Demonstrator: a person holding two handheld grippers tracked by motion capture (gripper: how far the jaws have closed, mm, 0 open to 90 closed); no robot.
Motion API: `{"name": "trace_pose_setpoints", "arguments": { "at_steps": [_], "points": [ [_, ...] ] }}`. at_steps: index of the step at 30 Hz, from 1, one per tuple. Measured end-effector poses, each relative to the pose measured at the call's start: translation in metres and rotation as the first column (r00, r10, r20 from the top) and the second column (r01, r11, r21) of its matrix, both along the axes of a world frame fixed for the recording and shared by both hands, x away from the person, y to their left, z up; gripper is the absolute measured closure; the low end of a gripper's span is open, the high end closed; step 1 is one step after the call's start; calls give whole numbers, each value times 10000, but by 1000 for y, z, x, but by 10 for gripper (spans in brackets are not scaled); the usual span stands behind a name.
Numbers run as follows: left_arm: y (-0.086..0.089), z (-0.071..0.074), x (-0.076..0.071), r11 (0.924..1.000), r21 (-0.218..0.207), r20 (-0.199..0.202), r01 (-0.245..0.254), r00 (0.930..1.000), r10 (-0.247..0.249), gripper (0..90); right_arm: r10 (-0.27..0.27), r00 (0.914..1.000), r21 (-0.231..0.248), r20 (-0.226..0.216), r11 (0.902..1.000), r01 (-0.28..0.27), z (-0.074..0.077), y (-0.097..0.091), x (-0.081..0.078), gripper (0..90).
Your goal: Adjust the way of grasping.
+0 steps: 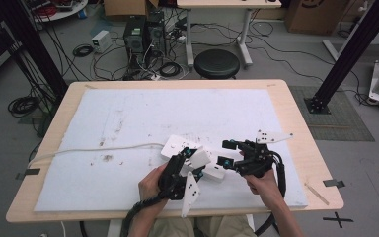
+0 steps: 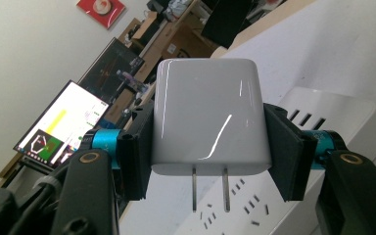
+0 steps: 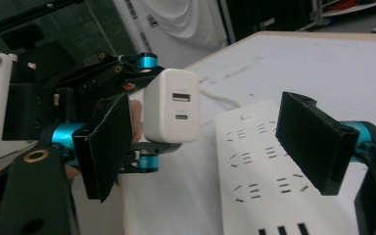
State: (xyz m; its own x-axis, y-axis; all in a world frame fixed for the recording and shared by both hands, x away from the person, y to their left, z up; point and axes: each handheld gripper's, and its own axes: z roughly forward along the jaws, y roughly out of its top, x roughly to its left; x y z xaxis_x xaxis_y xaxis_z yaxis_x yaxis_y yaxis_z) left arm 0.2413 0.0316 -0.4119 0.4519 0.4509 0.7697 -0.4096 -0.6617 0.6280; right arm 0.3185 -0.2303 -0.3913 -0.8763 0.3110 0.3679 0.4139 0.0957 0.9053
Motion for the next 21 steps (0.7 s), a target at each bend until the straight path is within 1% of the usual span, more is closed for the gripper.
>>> {"name": "trace_pose_setpoints", "arguments": {
  "at_steps": [1,2,3,4,5,7,8,10,12,17,19,21],
  "points": [
    [-1,0,-1,10000,43,77,16,10000,-17,424,0,10000,0,0,10000,0,0,0,0,223],
    [-2,0,-1,10000,48,139,53,9999,-54,424,136,9999,-41,-43,9999,-136,0,1,0,223],
    [-2,0,-1,10000,48,139,53,9999,-54,424,136,9999,-41,-43,9999,-136,0,1,0,223],
    [-4,0,-2,9999,78,324,77,9994,-80,424,267,9996,-48,-81,9996,-267,-1,3,1,223],
    [-5,0,-3,9999,73,336,136,9993,-138,424,506,9984,-82,-239,9987,-508,-2,6,1,223],
    [-6,0,-3,9998,149,437,159,9989,-165,424,769,9963,-104,-377,9970,-773,-3,11,2,224],
    [-7,-1,-4,9998,91,430,185,9989,-189,424,769,9963,-104,-377,9970,-773,-3,11,2,224],
    [-7,0,-4,9996,165,477,222,9986,-230,424,893,9951,-86,-426,9959,-897,-3,13,2,228],
    [-8,-1,-5,9995,82,489,295,9984,-298,424,1010,9938,-104,-465,9948,-1016,-2,15,2,244],
    [-9,-1,-7,9989,216,569,408,9975,-420,424,1111,9924,-102,-531,9937,-1118,-3,19,3,245],
    [-11,-2,-9,9987,207,670,462,9966,-474,424,1267,9903,-153,-575,9917,-1277,-4,22,3,245],
    [-11,-2,-10,9984,242,793,507,9955,-524,424,1294,9896,-174,-625,9913,-1307,-4,22,3,251]
  ]
}}
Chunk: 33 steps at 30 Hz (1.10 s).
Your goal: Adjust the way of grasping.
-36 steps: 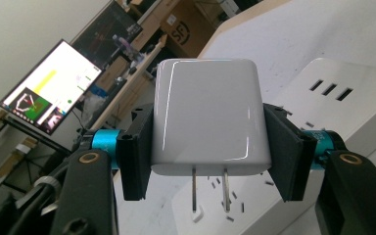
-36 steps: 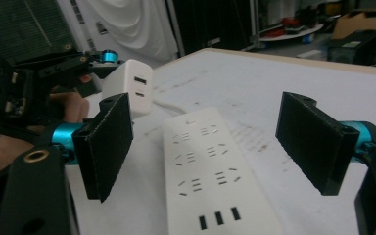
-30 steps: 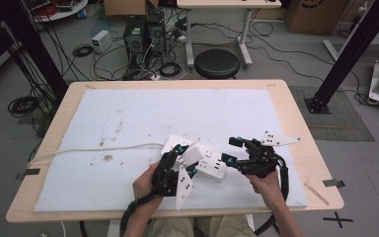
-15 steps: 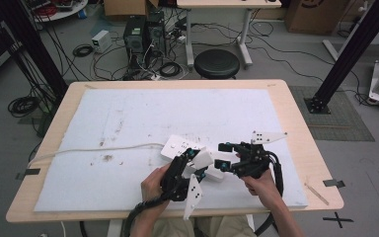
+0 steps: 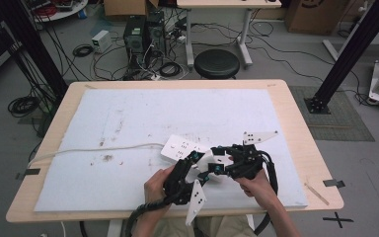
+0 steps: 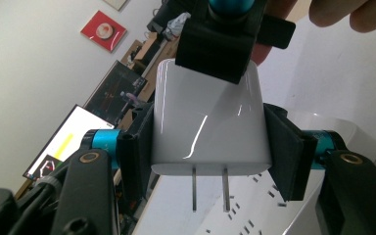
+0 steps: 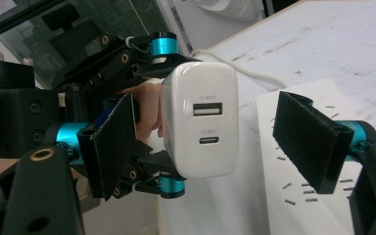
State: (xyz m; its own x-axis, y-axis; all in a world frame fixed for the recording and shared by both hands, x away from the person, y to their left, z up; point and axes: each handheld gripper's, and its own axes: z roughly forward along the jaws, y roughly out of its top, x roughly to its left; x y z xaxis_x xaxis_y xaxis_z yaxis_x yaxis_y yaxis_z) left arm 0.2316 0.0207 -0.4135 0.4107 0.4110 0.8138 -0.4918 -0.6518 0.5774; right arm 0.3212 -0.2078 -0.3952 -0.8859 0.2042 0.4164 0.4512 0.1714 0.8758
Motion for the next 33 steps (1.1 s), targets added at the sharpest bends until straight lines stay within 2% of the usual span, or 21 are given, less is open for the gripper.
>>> {"name": "trace_pose_setpoints", "arguments": {
  "at_steps": [3,6,7,20,33],
  "points": [
    [-1,0,-2,10000,16,187,-21,9998,21,424,123,9999,16,-20,9999,-123,0,1,0,269],
    [-1,0,-2,10000,-10,187,74,9998,-74,424,222,9997,28,-41,9997,-222,-1,2,0,271],
    [-2,0,-3,9998,147,220,114,9997,-117,424,331,9993,75,-144,9994,-330,-1,2,0,304],
    [-6,-1,-5,9992,283,301,293,9991,-301,424,845,9964,6,97,9964,-845,-1,5,-2,483],
    [-6,-2,-5,9987,450,343,251,9991,-266,424,754,9972,38,-24,9971,-754,-2,3,-1,586]
  ]
}}
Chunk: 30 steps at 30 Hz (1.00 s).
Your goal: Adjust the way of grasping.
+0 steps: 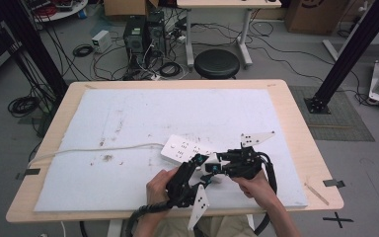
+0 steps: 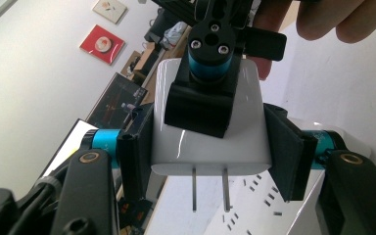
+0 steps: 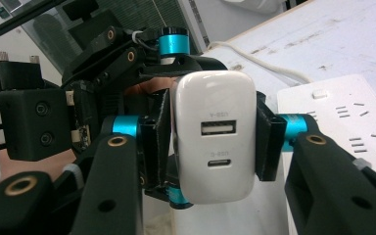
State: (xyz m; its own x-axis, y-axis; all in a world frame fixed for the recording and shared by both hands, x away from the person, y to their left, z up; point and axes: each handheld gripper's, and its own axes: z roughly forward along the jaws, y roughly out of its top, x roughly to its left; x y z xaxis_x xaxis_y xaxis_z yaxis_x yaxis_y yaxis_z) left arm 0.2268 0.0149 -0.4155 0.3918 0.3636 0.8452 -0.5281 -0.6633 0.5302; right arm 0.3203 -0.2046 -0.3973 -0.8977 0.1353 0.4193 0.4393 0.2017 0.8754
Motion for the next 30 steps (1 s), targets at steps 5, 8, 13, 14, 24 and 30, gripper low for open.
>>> {"name": "trace_pose_setpoints", "arguments": {
  "at_steps": [5,8,13,14,24,30],
  "points": [
    [0,0,0,10000,18,-7,3,10000,-3,424,-8,10000,-29,-57,10000,8,0,0,0,590],
    [0,-1,1,10000,20,-57,9,10000,-9,424,7,10000,-9,-12,10000,-7,-1,-1,1,612],
    [-1,-2,2,10000,19,-136,-6,9999,6,424,-59,9999,-199,153,9998,62,-1,-1,0,631],
    [-1,-2,2,10000,42,-152,-9,9999,10,424,-86,9996,-253,264,9996,93,-2,-1,-1,631],
    [-2,-4,4,9999,52,-274,-86,9996,88,424,-290,9993,-320,232,9990,297,-3,0,-1,633],
    [-1,-4,4,10000,-42,-372,-77,9993,75,421,-342,9993,-395,155,9986,348,-3,0,-1,633]
  ]
}}
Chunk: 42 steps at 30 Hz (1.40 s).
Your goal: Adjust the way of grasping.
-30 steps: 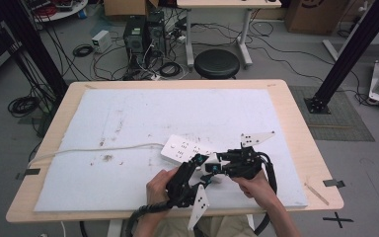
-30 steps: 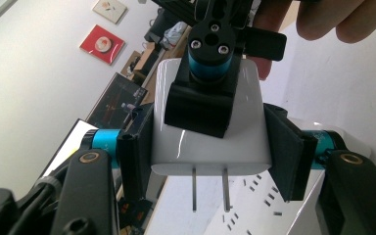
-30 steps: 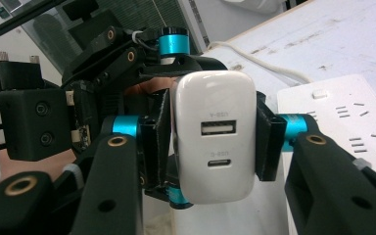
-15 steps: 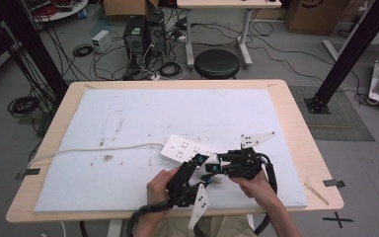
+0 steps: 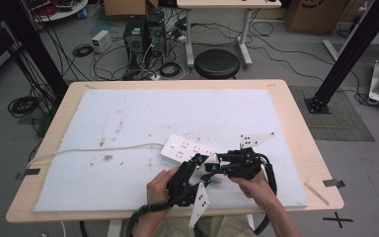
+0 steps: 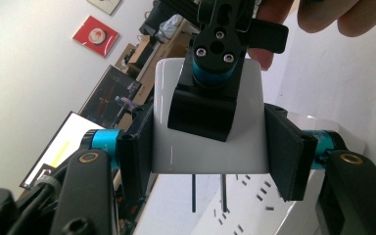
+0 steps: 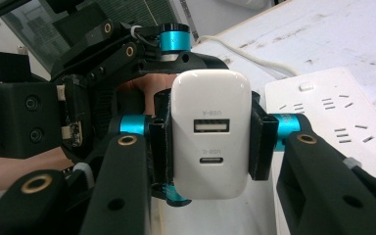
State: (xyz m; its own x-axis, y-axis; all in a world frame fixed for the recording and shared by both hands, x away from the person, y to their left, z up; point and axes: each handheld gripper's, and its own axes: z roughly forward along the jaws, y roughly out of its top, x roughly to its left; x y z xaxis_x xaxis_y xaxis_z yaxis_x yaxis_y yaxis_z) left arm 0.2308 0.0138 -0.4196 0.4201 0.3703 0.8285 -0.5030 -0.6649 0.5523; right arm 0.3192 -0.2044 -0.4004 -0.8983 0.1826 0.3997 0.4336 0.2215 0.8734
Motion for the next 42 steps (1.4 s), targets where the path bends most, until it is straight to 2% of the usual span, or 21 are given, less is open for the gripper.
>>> {"name": "trace_pose_setpoints", "arguments": {
  "at_steps": [10,13,15,16,17,23,25,27,28,30,31,32,33,34,35,36,37,39,40,41,42],
  "points": [
    [3,1,2,9992,-359,-171,158,9997,-164,336,-42,10000,71,53,10000,41,-2,-1,1,633],
    [4,1,4,9985,-511,-503,214,9984,-240,328,-117,9999,25,-22,9999,117,-2,-1,1,633],
    [6,3,6,9976,-642,-926,257,9952,-316,307,-150,9999,-6,13,9999,150,-2,-1,1,633],
    [6,3,6,9976,-642,-926,257,9952,-316,298,-150,9999,-6,13,9999,150,-2,-1,1,633],
    [8,3,6,9963,-785,-1200,349,9918,-442,265,-223,9997,50,17,9997,223,-2,-3,2,633],
    [11,4,7,9937,-1072,-1504,341,9874,-501,222,-344,9994,51,-61,9994,345,-1,-5,2,633],
    [14,6,8,9917,-1254,-1734,299,9835,-516,220,-422,9991,97,-30,9991,422,-1,-7,3,633],
    [20,8,9,9850,-1714,-2110,192,9759,-558,220,-519,9987,80,-10,9986,519,0,-8,3,633],
    [23,9,10,9814,-1911,-2371,177,9694,-636,220,-572,9984,112,4,9983,572,0,-9,3,633],
    [30,11,14,9673,-2534,-2992,60,9505,-843,220,-674,9977,102,24,9977,674,1,-11,3,633],
    [30,11,14,9673,-2534,-2992,60,9505,-843,220,-674,9977,102,24,9977,674,1,-11,3,633],
    [35,12,16,9593,-2822,-3310,-27,9389,-947,220,-730,9973,87,22,9973,730,1,-12,3,633],
    [39,12,17,9532,-3024,-3490,-87,9315,-1022,220,-791,9969,79,39,9968,791,1,-13,3,633],
    [43,13,19,9468,-3209,-3633,-247,9264,-989,220,-826,9965,95,112,9965,825,1,-14,4,633],
    [43,13,19,9468,-3209,-3633,-247,9264,-989,220,-826,9965,95,112,9965,825,1,-14,4,633],
    [56,15,25,9188,-3885,-4556,-702,8813,-1253,220,-940,9955,69,99,9956,940,2,-17,4,632],
    [60,16,28,9063,-4121,-4923,-934,8599,-1352,220,-984,9951,65,124,9951,984,3,-18,4,633],
    [69,18,31,8966,-4176,-5538,-1477,8236,-1222,220,-1006,9947,143,192,9948,1004,3,-19,4,633],
    [73,19,32,8933,-4163,-5740,-1698,8110,-1133,220,-1042,9943,126,213,9945,1040,3,-20,4,632],
    [77,19,33,8889,-4180,-5845,-1877,8045,-1050,220,-1067,9940,101,243,9943,1065,4,-20,3,632],
    [81,20,33,8875,-4166,-5866,-1969,8041,-970,220,-1075,9940,105,195,9942,1073,4,-21,3,633]
  ]
}}
